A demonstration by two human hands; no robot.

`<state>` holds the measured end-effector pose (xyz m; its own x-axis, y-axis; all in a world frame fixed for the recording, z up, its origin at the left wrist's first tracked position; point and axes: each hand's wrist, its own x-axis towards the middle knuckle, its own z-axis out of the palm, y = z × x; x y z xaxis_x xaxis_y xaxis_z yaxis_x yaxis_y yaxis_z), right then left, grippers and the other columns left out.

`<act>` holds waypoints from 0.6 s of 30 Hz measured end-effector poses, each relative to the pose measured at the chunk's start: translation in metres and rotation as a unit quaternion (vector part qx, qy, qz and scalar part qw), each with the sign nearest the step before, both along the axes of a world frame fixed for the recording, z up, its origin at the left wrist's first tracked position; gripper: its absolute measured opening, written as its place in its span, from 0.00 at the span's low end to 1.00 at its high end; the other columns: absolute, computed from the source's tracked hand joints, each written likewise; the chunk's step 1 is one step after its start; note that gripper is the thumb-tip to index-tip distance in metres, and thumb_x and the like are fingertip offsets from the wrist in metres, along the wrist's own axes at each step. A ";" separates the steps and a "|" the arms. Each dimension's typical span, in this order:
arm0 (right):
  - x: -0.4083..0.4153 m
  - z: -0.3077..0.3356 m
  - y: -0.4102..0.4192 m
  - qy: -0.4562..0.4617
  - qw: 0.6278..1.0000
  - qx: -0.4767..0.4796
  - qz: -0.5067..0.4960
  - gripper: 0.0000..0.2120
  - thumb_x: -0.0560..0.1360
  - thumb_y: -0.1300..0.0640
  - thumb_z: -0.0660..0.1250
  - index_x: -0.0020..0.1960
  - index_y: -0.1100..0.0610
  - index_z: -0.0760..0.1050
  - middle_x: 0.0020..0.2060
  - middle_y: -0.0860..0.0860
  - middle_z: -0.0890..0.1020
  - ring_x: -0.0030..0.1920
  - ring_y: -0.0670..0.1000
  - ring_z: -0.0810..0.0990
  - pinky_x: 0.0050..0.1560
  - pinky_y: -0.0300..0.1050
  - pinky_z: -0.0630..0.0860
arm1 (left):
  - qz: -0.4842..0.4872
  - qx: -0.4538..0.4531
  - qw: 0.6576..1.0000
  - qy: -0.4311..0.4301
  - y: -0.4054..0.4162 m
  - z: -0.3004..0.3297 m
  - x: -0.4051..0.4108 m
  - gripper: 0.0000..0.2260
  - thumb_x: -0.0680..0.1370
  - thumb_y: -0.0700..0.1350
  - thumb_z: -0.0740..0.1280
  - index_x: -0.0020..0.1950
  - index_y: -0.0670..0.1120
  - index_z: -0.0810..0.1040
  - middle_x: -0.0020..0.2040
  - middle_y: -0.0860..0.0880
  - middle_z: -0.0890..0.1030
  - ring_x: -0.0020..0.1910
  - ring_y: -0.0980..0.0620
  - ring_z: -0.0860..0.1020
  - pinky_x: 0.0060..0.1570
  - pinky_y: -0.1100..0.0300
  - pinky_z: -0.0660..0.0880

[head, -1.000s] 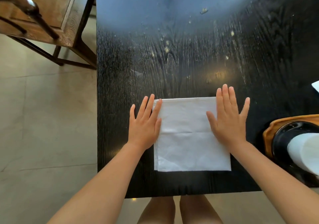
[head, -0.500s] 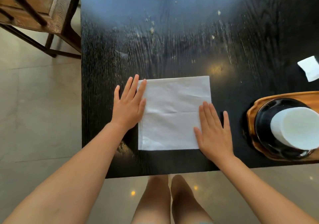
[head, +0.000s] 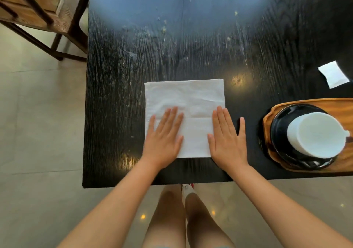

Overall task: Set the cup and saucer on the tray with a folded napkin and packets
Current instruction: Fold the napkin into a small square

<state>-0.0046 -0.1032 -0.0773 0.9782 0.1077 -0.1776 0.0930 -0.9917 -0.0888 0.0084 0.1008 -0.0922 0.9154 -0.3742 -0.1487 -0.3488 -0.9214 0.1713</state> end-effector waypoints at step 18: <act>-0.031 0.012 -0.044 0.081 0.985 -0.027 0.147 0.35 0.76 0.35 0.39 0.76 0.54 0.45 0.76 0.54 0.49 0.75 0.51 0.44 0.70 0.64 0.44 | -0.115 0.046 0.990 0.062 0.084 0.018 -0.022 0.39 0.74 0.67 0.53 0.77 0.46 0.47 0.78 0.47 0.48 0.76 0.51 0.44 0.72 0.44 0.45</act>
<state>-0.0354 -0.1472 -0.0649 0.8644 0.3690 -0.3416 0.3665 -0.9274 -0.0745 -0.0132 0.1847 -0.0745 0.7801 -0.5502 -0.2979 -0.5327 -0.8338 0.1448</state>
